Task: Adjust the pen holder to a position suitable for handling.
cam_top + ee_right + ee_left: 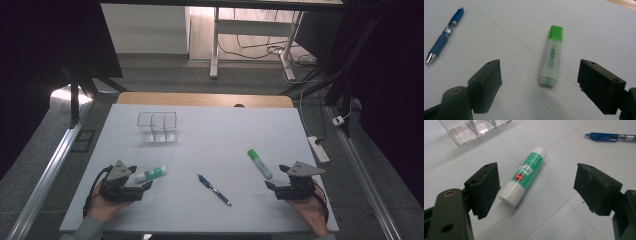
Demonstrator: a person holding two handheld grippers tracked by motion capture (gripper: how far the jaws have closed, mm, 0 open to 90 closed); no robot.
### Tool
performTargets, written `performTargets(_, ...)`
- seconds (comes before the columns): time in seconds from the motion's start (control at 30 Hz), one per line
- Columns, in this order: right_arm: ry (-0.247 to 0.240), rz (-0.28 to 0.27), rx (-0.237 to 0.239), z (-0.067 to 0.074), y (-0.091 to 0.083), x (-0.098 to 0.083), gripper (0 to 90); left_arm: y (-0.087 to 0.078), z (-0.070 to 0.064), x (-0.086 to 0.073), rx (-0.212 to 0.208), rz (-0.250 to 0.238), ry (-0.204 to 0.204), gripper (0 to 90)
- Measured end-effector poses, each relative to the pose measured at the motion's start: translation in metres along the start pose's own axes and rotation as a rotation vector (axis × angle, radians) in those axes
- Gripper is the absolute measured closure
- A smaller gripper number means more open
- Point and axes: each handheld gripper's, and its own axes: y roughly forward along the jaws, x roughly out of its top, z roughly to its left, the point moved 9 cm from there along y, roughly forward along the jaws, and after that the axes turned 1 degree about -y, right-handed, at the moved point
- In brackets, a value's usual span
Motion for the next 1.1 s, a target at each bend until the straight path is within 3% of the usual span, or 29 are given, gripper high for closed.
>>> performTargets(0.57, 0.019, -0.007, 0.014, -0.002, 0.006, 0.001, 21.5, 0.001, 0.004, 0.009, 0.001, -0.009, -0.018, 21.9)
performTargets(1.1, -0.003, -0.015, 0.022, 0.002, 0.008, 0.006, 22.7, 0.003, 0.016, 0.036, 0.02, -0.022, -0.031, 23.1)
